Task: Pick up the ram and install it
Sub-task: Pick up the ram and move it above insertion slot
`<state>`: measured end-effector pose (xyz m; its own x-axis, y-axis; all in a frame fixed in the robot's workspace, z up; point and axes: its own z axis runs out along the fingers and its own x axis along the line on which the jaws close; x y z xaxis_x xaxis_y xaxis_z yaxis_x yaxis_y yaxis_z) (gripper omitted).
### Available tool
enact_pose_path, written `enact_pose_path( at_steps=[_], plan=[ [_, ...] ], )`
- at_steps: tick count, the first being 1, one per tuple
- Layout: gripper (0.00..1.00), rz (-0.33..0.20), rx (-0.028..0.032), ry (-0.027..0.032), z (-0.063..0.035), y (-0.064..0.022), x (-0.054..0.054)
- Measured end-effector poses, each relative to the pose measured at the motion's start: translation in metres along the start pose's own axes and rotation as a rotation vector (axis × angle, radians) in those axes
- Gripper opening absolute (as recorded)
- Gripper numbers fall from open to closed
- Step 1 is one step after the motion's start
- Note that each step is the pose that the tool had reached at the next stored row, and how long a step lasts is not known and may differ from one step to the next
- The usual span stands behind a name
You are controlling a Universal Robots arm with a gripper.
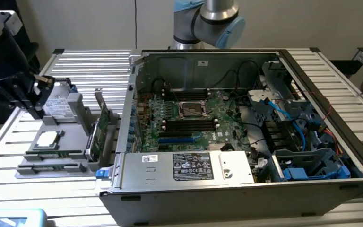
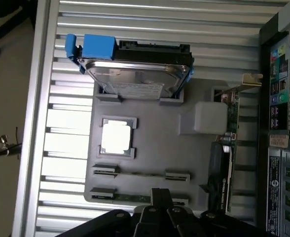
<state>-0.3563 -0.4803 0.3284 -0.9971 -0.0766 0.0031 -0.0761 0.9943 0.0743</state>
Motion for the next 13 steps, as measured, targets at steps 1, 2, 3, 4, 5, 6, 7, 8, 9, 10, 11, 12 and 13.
enact_pose_path(
  at_steps=[1,2,3,4,5,6,7,8,9,10,11,12,13],
  plan=[
    [0.11,-0.019,0.0001,0.0014,0.0000,0.0000,0.0000],
    [0.11,-0.037,0.0002,0.0028,0.0000,0.0000,0.0000],
    [0.11,-0.054,0.0002,0.0041,0.0000,0.0000,0.0000],
    [0.11,-0.073,0.0003,0.0055,0.0000,0.0000,0.0000],
    [0.11,-0.091,0.0003,0.0068,0.0000,0.0000,0.0000],
    [0.11,-0.109,0.0004,0.0081,0.0000,0.0000,0.0000],
    [0.11,-0.127,0.0004,0.0095,0.0000,0.0000,0.0000],
    [0.11,-0.146,0.0005,0.0108,0.0000,0.0000,0.0000],
    [0.11,-0.164,0.0005,0.0123,0.0000,0.0000,0.0000],
    [0.11,-0.182,0.0006,0.0136,0.0000,0.0000,0.0000],
    [0.11,-0.200,0.0007,0.0149,0.0000,0.0000,0.0000],
    [0.11,-0.218,0.0008,0.0162,0.0000,0.0000,0.0000],
    [0.11,-0.236,0.0008,0.0176,0.0000,0.0000,0.0000]
  ],
)
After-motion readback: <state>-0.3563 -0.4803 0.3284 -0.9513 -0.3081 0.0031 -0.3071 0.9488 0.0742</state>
